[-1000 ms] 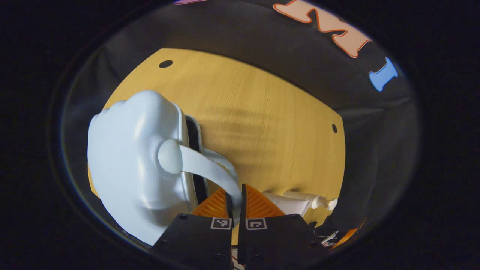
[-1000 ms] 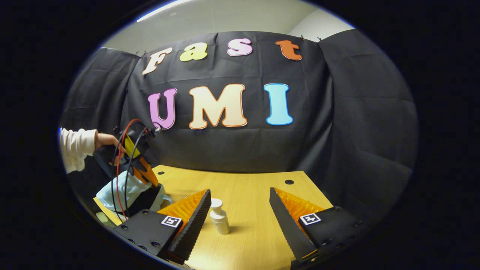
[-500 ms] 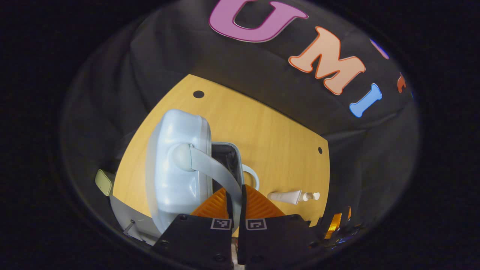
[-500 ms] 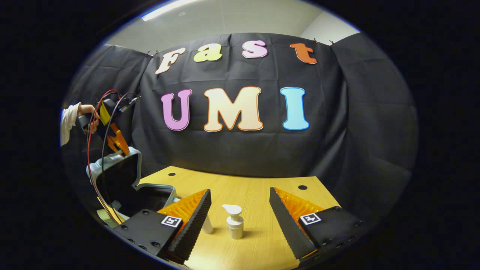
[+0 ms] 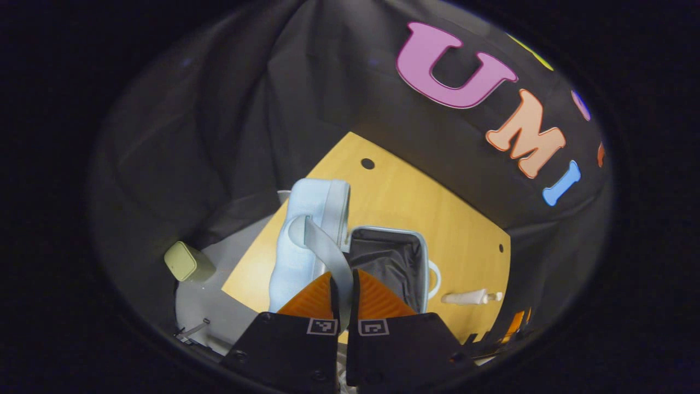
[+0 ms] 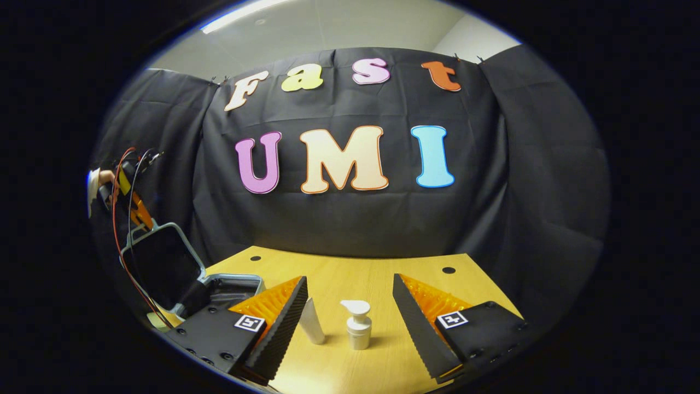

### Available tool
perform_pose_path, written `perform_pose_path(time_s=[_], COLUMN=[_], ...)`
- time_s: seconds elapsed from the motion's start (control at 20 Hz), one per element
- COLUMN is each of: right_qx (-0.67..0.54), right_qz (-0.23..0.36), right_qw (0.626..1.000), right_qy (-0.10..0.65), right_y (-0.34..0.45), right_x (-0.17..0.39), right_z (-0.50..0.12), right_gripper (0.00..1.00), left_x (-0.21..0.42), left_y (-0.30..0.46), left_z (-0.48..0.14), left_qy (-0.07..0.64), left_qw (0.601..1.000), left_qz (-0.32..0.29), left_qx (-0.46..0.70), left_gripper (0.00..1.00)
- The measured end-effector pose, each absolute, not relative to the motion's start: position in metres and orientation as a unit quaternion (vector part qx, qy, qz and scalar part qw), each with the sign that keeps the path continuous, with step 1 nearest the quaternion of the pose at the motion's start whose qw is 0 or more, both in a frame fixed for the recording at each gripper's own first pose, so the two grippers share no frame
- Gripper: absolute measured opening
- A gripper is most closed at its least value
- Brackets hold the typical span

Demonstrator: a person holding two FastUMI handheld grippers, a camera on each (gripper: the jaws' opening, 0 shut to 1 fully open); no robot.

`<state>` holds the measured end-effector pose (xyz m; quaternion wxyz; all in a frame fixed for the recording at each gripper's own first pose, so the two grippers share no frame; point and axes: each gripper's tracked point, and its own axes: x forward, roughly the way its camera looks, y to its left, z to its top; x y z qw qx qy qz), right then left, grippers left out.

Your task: First open the suitcase, pack the skin care products into it, and then close the suitcase.

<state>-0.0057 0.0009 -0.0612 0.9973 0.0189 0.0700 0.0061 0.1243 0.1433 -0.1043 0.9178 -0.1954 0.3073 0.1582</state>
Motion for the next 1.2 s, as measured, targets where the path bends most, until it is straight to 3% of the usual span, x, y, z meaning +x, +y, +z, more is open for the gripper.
perform_pose_path(time_s=[0.3,0.65,1.2], right_qx=[0.011,0.001,0.050], right_qz=[-0.011,-0.034,-0.056], right_qw=[0.997,0.997,0.994], right_qy=[0.074,0.071,0.085], right_y=[0.004,0.005,0.006], right_x=[-0.005,-0.004,-0.002], right_z=[-0.062,-0.058,-0.063], right_gripper=[0.98,0.96,0.98], left_x=[0.122,0.104,0.136], left_y=[0.167,0.225,0.227], left_z=[-0.121,-0.172,-0.282], left_qy=[0.301,0.332,0.385], left_qw=[0.909,0.897,0.874], left_qz=[0.185,0.232,0.200], left_qx=[-0.222,-0.178,-0.217], left_gripper=[0.00,0.00,0.00])
